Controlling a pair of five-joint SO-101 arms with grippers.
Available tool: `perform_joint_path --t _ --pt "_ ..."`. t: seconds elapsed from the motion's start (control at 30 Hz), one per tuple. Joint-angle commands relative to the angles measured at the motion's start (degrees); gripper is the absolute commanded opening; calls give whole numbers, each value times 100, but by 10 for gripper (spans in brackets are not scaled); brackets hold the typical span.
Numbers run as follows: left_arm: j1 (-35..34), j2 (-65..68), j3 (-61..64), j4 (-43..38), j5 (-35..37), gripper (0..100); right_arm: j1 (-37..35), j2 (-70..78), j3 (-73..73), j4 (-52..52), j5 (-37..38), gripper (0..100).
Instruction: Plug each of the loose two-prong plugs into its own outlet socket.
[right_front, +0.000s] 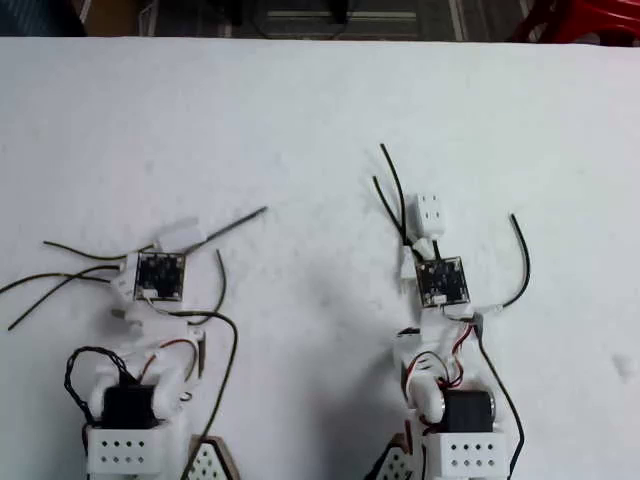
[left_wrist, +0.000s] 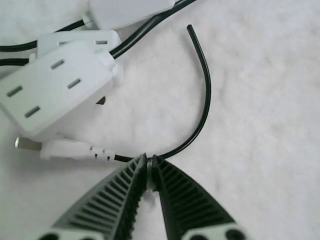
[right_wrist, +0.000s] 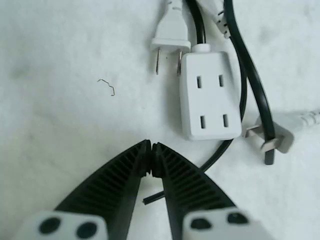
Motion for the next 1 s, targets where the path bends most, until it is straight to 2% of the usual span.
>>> perform_joint_path --t 0.0,0.97 --pt "-40 -48 -18 26 9 38 48 -48 62 48 9 19" --pt "-40 -48 -18 26 9 38 48 -48 62 48 9 19"
